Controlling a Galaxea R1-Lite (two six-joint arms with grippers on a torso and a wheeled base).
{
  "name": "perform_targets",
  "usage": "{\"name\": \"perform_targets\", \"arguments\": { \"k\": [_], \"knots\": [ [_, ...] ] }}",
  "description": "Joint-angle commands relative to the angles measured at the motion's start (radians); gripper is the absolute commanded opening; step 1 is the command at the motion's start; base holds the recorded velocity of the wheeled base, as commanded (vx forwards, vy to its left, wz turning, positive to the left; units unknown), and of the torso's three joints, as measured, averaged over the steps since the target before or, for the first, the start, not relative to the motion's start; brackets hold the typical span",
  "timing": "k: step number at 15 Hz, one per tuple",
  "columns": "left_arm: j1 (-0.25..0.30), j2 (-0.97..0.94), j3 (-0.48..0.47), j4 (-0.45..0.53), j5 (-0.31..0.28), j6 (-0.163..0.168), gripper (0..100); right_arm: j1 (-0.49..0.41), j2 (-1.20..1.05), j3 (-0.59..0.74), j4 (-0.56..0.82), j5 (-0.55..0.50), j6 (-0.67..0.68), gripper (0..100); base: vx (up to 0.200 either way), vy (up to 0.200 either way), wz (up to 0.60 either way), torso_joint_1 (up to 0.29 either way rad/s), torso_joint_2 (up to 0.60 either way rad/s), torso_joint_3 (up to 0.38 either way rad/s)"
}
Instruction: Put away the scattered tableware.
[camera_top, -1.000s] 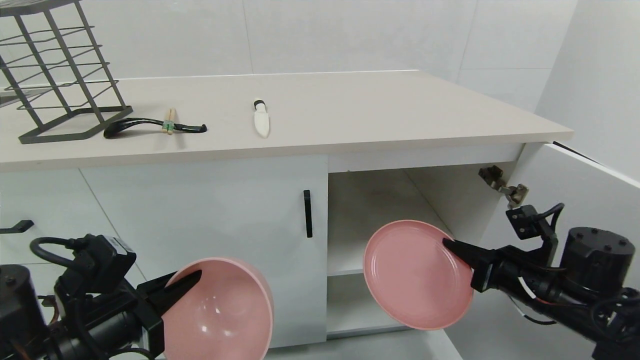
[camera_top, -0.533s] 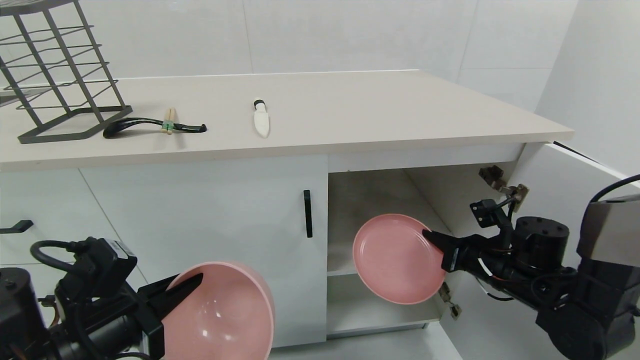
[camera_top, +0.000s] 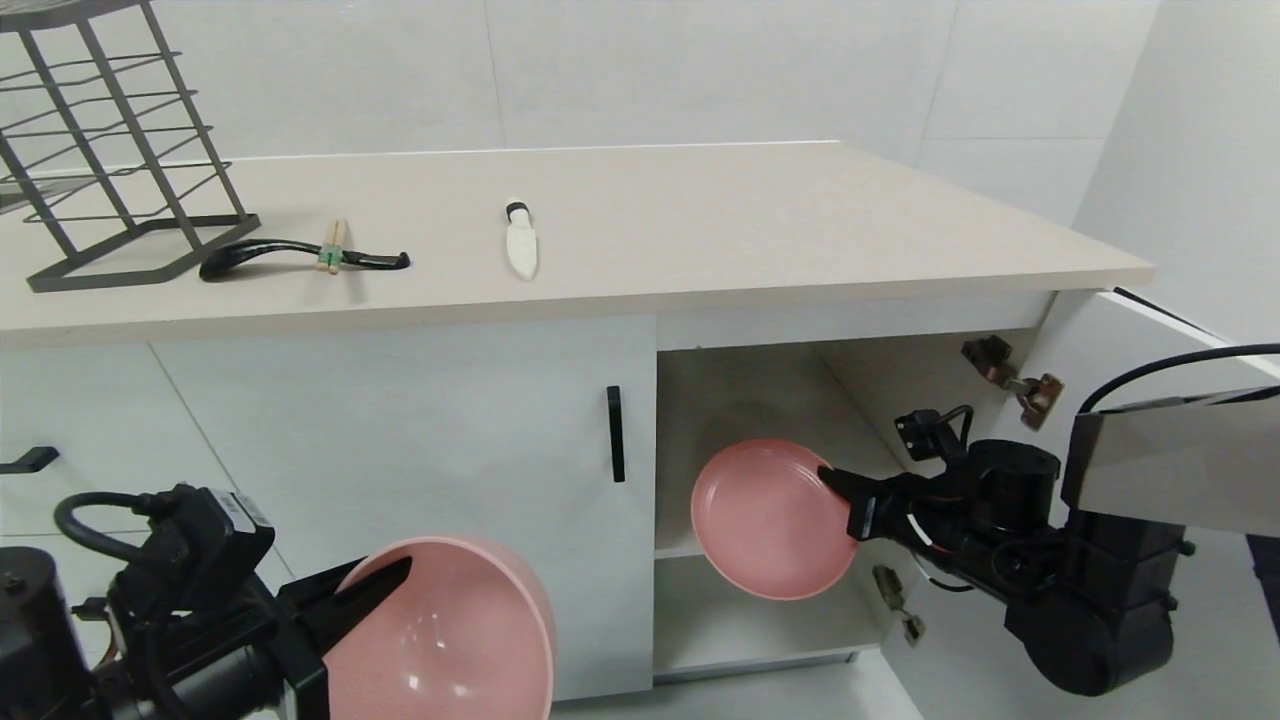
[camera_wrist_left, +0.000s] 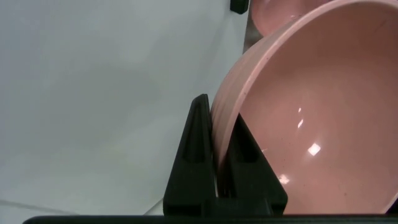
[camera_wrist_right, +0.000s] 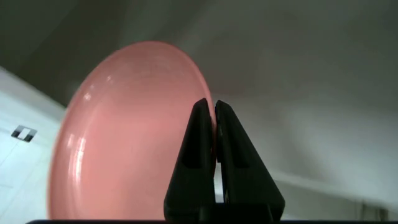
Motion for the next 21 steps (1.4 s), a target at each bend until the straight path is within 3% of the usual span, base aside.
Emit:
{"name": "perform_targets", "arguments": {
  "k": [1, 10, 12, 21],
  "knots": [
    [-0.025, -0.008, 0.003, 0.000, 0.000, -0.001, 0, -0.002, 0.051, -0.023, 0.002, -0.001, 0.000, 0, 0.000, 0.000, 0.00, 0.000, 0.00, 0.000],
    [-0.018, -0.008, 0.003, -0.005, 0.000, -0.007, 0, 0.000, 0.162, -0.201, 0.002, -0.001, 0.007, 0, 0.000, 0.000, 0.00, 0.000, 0.00, 0.000],
    [-0.024, -0.008, 0.003, -0.006, 0.000, -0.007, 0, 0.008, 0.179, -0.247, 0.002, -0.001, 0.012, 0, 0.200, 0.000, 0.00, 0.002, 0.00, 0.000],
    [-0.027, -0.009, 0.003, -0.023, 0.000, -0.002, 0, 0.001, 0.245, -0.313, 0.002, -0.001, 0.015, 0, 0.000, 0.000, 0.00, 0.000, 0.00, 0.000]
  ]
}}
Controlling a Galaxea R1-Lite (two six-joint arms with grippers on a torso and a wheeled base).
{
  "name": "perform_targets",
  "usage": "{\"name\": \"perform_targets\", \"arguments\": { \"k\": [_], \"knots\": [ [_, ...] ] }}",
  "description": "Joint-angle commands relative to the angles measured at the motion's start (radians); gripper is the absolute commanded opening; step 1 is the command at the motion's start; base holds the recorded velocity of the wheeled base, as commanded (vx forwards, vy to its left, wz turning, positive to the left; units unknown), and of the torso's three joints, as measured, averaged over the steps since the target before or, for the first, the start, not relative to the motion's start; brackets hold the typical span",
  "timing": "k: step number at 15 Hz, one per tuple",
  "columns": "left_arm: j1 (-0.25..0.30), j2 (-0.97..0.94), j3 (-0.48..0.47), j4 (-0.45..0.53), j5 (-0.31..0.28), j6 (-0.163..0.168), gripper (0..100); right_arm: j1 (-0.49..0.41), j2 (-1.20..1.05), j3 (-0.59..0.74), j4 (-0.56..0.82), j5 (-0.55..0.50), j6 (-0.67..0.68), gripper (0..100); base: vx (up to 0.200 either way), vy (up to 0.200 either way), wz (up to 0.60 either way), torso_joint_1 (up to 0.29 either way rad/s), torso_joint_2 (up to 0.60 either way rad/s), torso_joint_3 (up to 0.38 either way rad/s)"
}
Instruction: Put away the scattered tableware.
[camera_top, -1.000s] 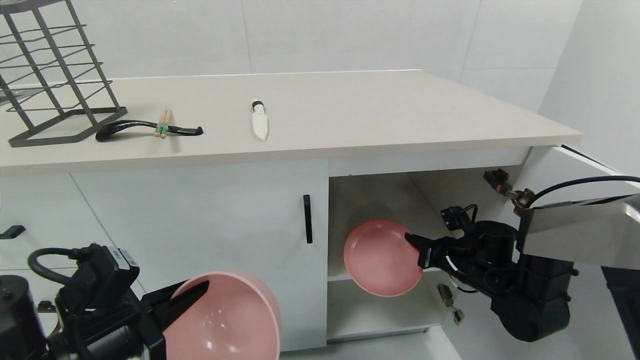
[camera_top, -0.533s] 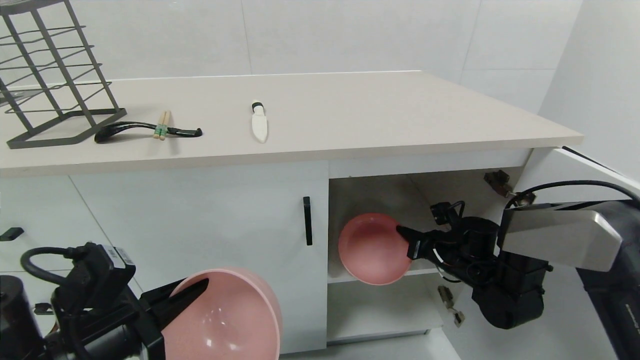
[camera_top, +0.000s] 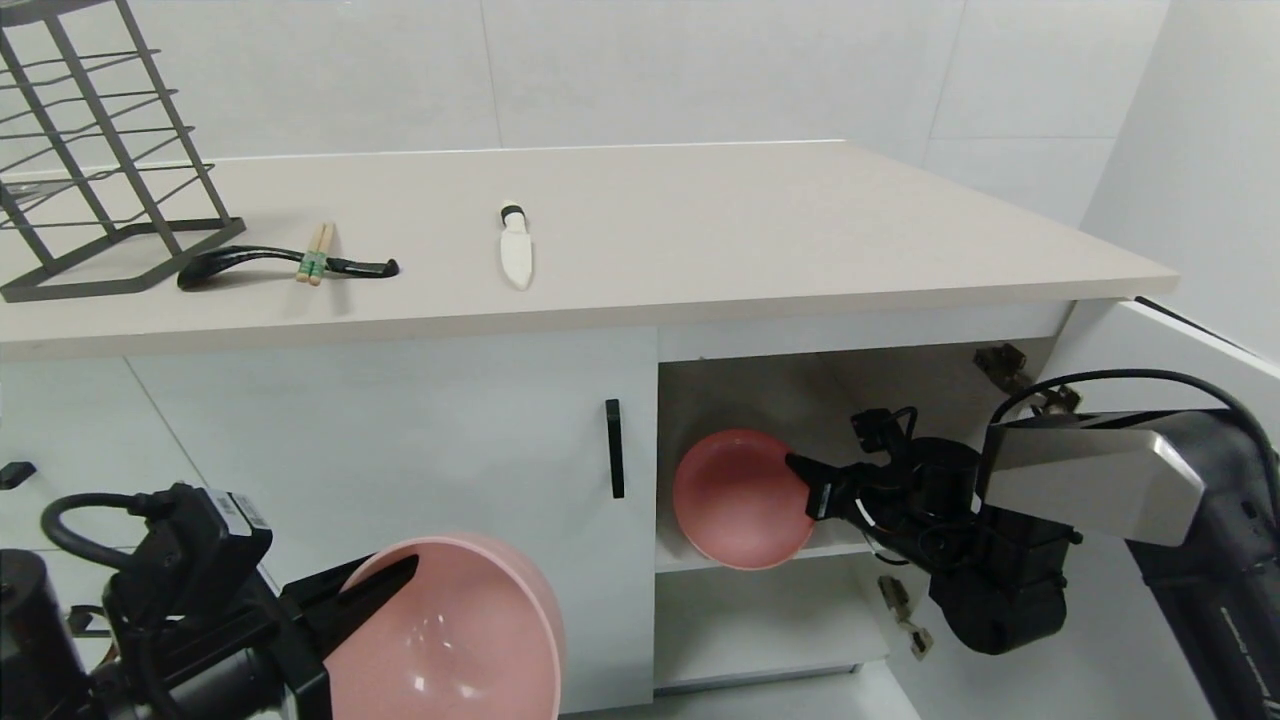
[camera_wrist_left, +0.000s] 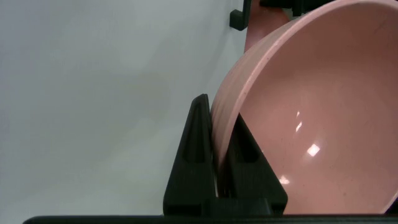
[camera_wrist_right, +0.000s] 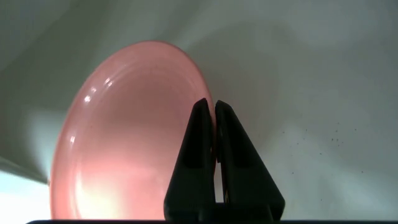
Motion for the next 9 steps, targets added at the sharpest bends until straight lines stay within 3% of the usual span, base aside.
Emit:
{"name": "perform_targets", "arguments": {
  "k": [1, 9],
  "knots": [
    [0.000, -0.002, 0.000, -0.003, 0.000, 0.001, 0, -0.004, 0.034, -0.033, -0.002, -0.001, 0.003, 0, 0.000, 0.000, 0.00, 0.000, 0.00, 0.000],
    [0.002, -0.024, 0.000, -0.024, 0.000, -0.009, 0, 0.000, 0.121, -0.165, -0.002, -0.060, 0.084, 0, 0.000, 0.000, 0.00, 0.000, 0.00, 0.000]
  ]
}}
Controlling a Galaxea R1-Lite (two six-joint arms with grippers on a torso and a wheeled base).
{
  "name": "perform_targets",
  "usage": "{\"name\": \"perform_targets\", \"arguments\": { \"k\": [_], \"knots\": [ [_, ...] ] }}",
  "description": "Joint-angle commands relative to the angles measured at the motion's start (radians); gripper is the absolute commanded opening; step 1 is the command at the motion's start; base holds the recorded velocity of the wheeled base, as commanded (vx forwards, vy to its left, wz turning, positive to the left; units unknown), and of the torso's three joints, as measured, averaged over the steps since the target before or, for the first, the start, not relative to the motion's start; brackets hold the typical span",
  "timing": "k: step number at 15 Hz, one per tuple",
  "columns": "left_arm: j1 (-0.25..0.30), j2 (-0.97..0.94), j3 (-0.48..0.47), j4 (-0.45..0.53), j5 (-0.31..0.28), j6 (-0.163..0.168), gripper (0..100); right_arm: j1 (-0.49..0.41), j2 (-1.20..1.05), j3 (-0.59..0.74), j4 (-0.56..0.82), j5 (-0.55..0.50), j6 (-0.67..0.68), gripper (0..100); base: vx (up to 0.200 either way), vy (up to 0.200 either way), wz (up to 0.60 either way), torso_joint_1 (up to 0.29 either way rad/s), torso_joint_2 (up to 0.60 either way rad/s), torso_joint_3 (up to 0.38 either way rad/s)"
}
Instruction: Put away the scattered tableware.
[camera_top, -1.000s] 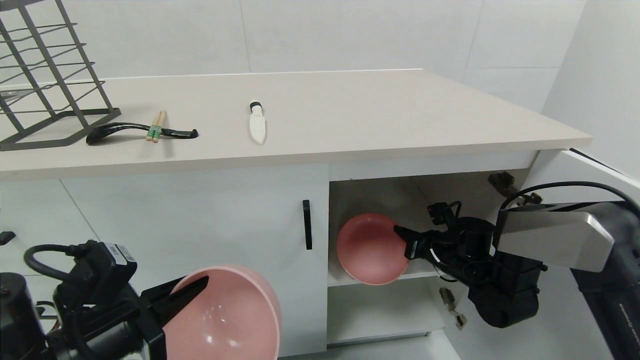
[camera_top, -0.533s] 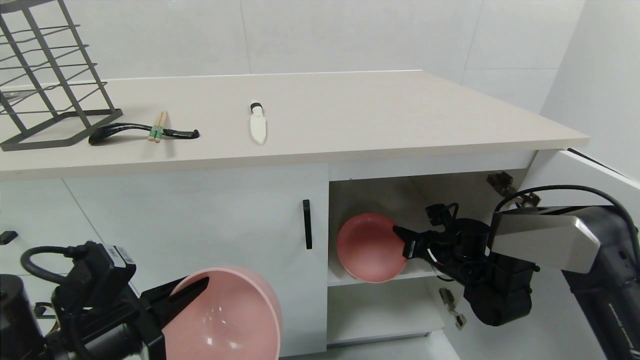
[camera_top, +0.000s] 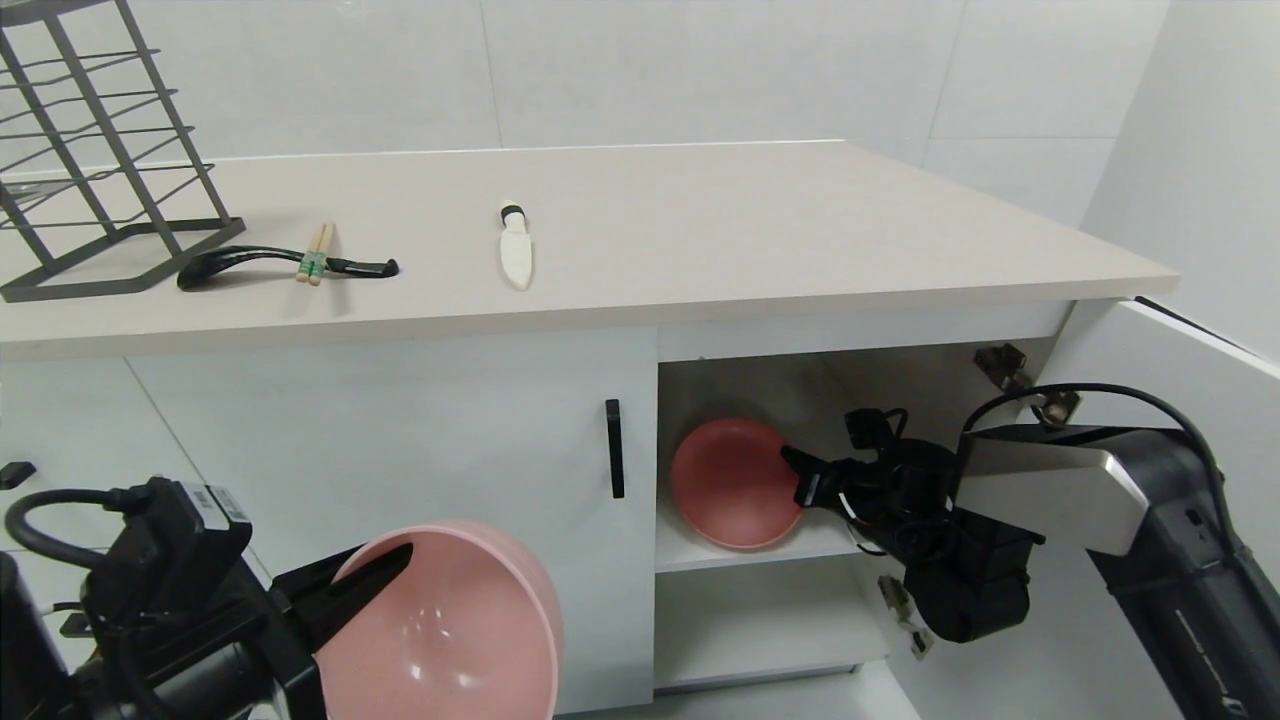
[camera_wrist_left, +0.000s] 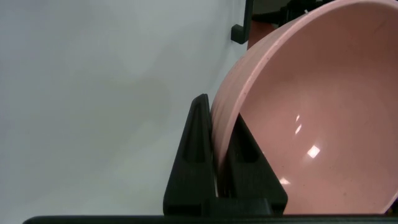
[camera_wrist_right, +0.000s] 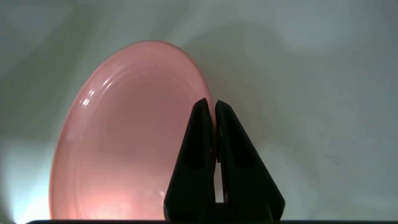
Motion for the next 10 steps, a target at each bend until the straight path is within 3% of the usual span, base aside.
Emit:
{"name": "perform_targets", "arguments": {
  "k": [1, 6, 10],
  "knots": [
    [0.001, 0.000, 0.000, 0.000, 0.000, 0.000, 0, 0.000, 0.021, -0.022, -0.001, -0.001, 0.010, 0, 0.000, 0.000, 0.00, 0.000, 0.00, 0.000],
    [0.001, 0.000, -0.003, -0.002, 0.000, -0.004, 0, 0.011, 0.032, -0.025, -0.001, -0.004, 0.022, 0, 0.000, 0.000, 0.00, 0.000, 0.00, 0.000],
    [0.001, 0.003, 0.000, -0.026, 0.000, -0.010, 0, 0.019, 0.041, -0.068, -0.001, -0.070, 0.056, 0, 0.000, 0.000, 0.00, 0.000, 0.00, 0.000]
  ]
}}
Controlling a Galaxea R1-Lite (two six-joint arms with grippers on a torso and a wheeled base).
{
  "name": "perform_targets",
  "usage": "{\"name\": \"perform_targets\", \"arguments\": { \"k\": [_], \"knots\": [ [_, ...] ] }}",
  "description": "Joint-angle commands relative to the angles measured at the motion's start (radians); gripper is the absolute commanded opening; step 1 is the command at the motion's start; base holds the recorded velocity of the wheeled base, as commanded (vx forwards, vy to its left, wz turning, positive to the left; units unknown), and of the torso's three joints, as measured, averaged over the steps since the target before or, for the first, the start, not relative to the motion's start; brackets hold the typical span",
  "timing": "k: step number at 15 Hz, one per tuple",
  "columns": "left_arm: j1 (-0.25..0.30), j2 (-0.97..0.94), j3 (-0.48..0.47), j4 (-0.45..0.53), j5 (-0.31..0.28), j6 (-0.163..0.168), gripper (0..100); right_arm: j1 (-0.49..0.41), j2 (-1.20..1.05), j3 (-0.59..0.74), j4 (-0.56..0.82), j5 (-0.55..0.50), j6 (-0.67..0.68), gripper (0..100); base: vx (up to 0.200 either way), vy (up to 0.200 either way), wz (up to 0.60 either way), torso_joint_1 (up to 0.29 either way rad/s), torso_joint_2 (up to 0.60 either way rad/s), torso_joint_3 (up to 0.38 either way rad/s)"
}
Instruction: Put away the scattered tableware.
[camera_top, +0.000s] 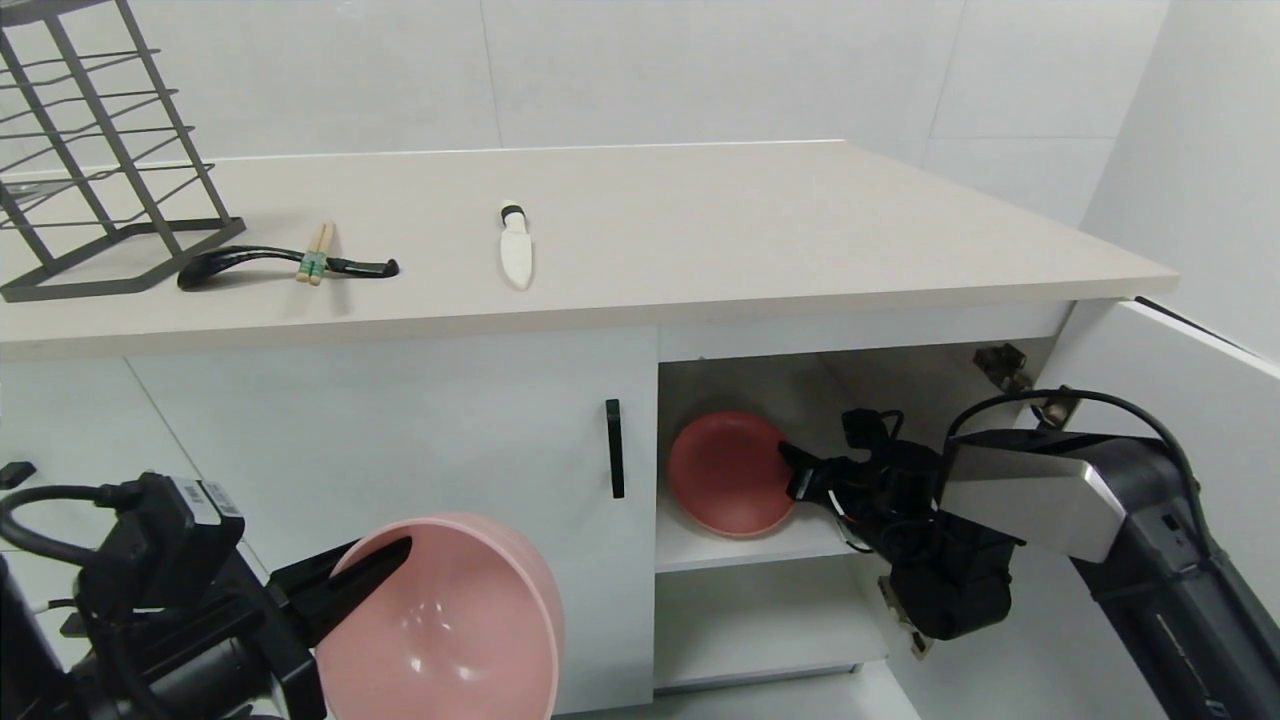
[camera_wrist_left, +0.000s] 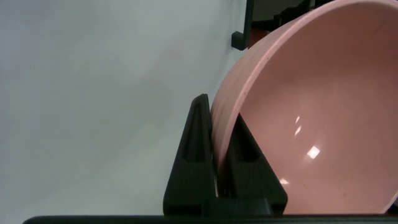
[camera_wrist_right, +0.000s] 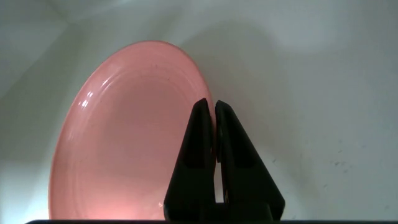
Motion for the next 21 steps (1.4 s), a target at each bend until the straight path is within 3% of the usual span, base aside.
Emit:
{"name": "perform_targets", "arguments": {
  "k": [1, 8, 9, 15, 19, 21],
  "knots": [
    [0.000, 0.003, 0.002, -0.006, 0.000, -0.001, 0, 0.003, 0.001, -0.007, 0.007, -0.002, -0.002, 0, 0.000, 0.000, 0.00, 0.000, 0.00, 0.000],
    [0.000, 0.004, 0.002, -0.006, 0.000, -0.002, 0, 0.006, -0.005, -0.028, 0.102, -0.074, -0.022, 0, 0.000, 0.000, 0.00, 0.000, 0.00, 0.000],
    [0.002, 0.004, 0.002, -0.006, 0.000, -0.002, 0, 0.006, -0.002, -0.037, 0.093, -0.076, -0.027, 100, 0.000, 0.000, 0.00, 0.000, 0.00, 0.000],
    [0.002, 0.004, 0.002, -0.006, 0.000, -0.015, 0, -0.031, -0.053, -0.027, 0.040, -0.077, -0.064, 100, 0.000, 0.000, 0.00, 0.000, 0.00, 0.000],
    [0.000, -0.002, 0.002, -0.012, 0.000, -0.015, 0, -0.014, -0.185, 0.325, -0.001, -0.074, -0.315, 100, 0.000, 0.000, 0.00, 0.000, 0.00, 0.000],
    [-0.001, -0.005, 0.002, -0.005, 0.003, -0.004, 0, 0.043, -0.404, 0.572, -0.001, -0.074, -0.343, 100, 0.000, 0.000, 0.00, 0.000, 0.00, 0.000]
  ]
}}
